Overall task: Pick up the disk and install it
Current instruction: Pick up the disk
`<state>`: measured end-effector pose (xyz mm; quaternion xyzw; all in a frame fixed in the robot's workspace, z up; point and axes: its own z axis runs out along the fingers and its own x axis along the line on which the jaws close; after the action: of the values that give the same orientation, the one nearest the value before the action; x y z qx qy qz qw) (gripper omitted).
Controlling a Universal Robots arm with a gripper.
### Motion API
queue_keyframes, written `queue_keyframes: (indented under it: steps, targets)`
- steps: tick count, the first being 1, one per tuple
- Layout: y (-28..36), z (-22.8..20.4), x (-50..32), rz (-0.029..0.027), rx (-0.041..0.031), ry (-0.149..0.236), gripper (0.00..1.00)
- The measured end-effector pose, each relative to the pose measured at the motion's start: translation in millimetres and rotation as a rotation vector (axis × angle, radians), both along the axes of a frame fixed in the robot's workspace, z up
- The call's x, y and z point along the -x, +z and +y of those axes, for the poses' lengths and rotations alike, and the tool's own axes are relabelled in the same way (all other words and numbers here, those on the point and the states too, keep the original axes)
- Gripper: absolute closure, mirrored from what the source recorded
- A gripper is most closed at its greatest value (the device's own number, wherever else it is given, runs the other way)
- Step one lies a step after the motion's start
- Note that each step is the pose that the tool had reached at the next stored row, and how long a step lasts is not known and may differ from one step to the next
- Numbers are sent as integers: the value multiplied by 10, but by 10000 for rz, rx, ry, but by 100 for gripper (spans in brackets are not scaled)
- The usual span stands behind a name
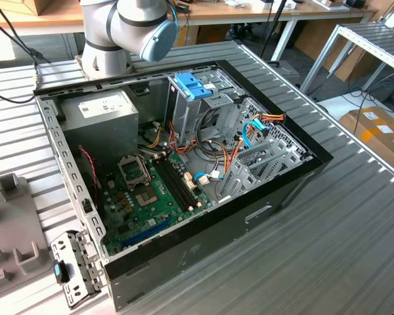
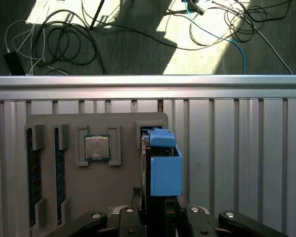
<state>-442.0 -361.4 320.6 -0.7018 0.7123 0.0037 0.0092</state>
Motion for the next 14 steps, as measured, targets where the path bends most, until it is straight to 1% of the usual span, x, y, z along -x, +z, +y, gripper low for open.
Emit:
queue_keyframes:
  steps: [3, 6, 11, 12, 14]
  targets:
    - [3, 0, 0, 0, 0, 0, 65]
    - [43, 0, 0, 0, 0, 0, 65]
    - [180, 0, 0, 0, 0, 0, 65]
    - [230, 0, 0, -1, 0, 0, 65]
    - [274, 0, 0, -1, 0, 0, 65]
